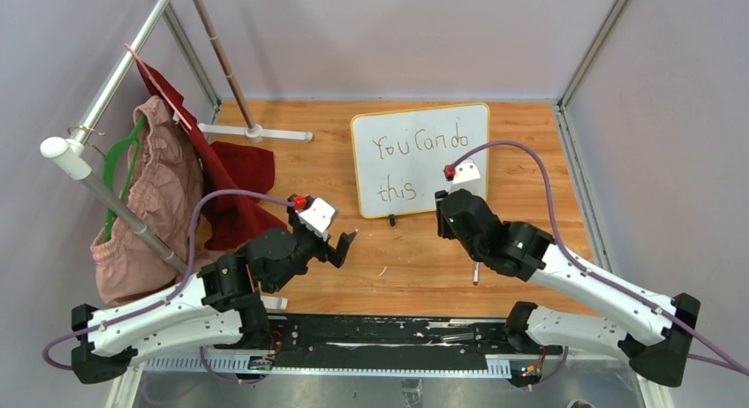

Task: Write a sentence on the whiteboard
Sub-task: Reset both arms

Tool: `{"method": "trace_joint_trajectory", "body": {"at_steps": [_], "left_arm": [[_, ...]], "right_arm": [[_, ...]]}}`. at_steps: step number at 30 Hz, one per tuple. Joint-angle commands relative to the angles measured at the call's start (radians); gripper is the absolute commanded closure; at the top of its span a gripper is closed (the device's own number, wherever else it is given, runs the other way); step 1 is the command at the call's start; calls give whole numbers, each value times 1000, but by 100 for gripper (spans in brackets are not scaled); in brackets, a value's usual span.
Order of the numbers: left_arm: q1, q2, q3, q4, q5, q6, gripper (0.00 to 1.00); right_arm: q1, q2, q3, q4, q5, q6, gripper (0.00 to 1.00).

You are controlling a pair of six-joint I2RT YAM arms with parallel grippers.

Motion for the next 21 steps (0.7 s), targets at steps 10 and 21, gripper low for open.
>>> {"method": "trace_joint_trajectory", "body": {"at_steps": [10,21], "left_arm": [[-2,52,129,-237,-175,-664,0],[-2,155,264,-510,-273,-919,0]], "right_arm": [[35,2,-27,180,382,48,48],[29,52,22,86,420,84,32]]}}
